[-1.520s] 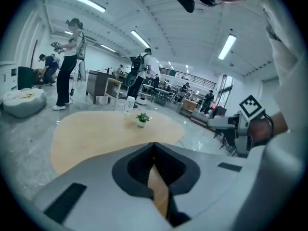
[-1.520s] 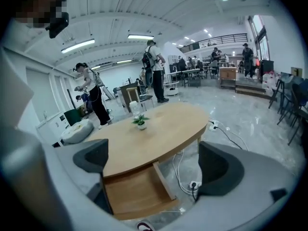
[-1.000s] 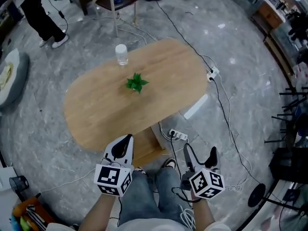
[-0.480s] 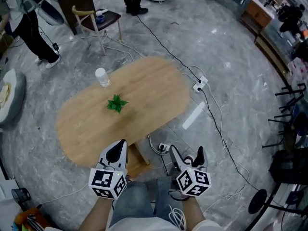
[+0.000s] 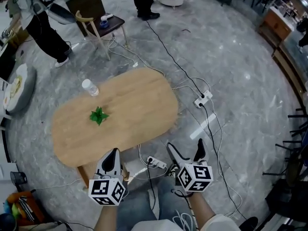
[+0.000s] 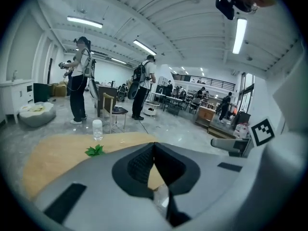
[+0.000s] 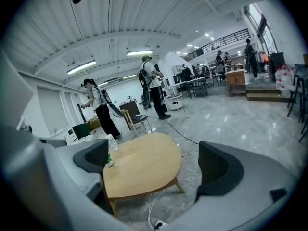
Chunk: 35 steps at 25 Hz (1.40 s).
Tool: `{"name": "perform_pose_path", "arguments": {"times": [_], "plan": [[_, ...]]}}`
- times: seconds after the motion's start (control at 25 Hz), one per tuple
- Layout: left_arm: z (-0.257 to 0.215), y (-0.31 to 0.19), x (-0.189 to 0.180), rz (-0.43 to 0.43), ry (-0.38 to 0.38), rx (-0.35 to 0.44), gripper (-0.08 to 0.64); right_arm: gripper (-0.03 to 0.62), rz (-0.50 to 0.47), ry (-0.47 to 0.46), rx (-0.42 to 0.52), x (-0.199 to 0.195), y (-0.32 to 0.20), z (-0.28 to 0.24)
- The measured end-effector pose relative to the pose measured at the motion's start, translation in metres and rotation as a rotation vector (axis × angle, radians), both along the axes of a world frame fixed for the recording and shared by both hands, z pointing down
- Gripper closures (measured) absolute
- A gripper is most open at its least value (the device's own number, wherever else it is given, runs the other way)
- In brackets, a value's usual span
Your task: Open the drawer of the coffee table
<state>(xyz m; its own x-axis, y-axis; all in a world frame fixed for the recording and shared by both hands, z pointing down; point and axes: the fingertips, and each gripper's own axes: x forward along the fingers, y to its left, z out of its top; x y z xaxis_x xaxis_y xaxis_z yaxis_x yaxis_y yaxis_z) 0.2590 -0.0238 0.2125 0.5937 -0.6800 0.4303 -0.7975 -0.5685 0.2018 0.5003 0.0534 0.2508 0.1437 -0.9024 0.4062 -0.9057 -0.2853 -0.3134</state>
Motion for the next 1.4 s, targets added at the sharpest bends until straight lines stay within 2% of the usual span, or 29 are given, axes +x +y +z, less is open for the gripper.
{"name": "perform_pose_path", "arguments": {"times": [0.16, 0.28, 0.44, 0.6, 0.76, 0.92, 1.16, 1.32, 1.4], "plan": [[0.008, 0.017, 0.046, -0.045, -0.022, 0.019, 0.565, 0.005, -0.105, 0.02, -0.022, 0.041, -0.007, 0.018], [0.024, 0.018, 0.062, -0.068, -0.035, 0.0, 0.565, 0.005, -0.142, -0.027, -0.045, 0.057, -0.015, 0.037], [0.054, 0.017, 0.061, -0.13, -0.077, -0.051, 0.565, 0.005, -0.19, -0.07, -0.048, 0.062, -0.018, 0.054], [0.071, 0.005, 0.074, -0.137, -0.102, -0.026, 0.565, 0.005, -0.263, -0.078, -0.06, 0.065, -0.027, 0.083], [0.098, -0.005, 0.091, -0.128, -0.108, -0.041, 0.565, 0.005, -0.368, -0.085, -0.076, 0.063, -0.034, 0.116], [0.13, -0.016, 0.105, -0.093, -0.125, -0.04, 0.565, 0.005, -0.499, -0.094, -0.07, 0.057, -0.045, 0.154], [0.193, -0.024, 0.12, -0.067, -0.185, -0.079, 0.565, 0.01, -0.698, -0.013, -0.083, 0.059, -0.062, 0.226], [0.225, -0.036, 0.119, -0.1, -0.201, -0.1, 0.565, 0.03, -0.892, 0.01, -0.097, 0.045, -0.07, 0.271], [0.235, -0.038, 0.119, -0.118, -0.201, -0.111, 0.565, 0.041, -0.96, 0.003, -0.095, 0.039, -0.075, 0.291]]}}
